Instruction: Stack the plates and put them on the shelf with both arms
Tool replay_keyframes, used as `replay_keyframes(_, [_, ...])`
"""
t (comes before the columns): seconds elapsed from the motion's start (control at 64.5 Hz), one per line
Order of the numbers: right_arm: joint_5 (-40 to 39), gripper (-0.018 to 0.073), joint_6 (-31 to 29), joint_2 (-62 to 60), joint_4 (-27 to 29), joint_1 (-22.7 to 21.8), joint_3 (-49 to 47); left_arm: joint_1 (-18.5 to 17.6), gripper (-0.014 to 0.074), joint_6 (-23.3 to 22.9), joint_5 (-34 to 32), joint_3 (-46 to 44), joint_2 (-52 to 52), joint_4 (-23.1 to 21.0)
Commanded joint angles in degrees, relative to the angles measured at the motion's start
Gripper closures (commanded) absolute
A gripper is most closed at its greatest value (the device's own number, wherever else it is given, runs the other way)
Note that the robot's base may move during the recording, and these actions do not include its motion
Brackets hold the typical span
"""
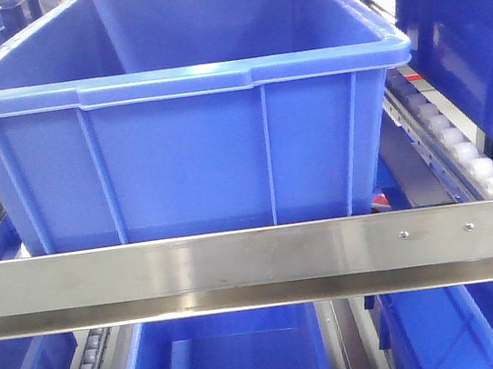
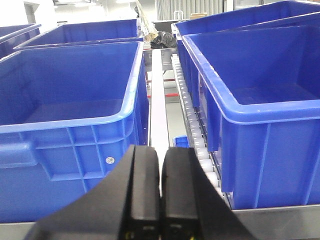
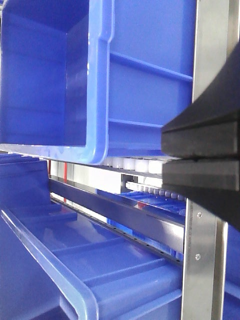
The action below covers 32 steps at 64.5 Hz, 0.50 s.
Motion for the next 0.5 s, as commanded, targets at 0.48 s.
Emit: replay_keyframes(0.48, [-5.3,0.0502,-0.1,-1.0,0.1,-0.4,-0.1,0.1,0.0514,-0.5,-4.5,0.2,-1.3,-0.6])
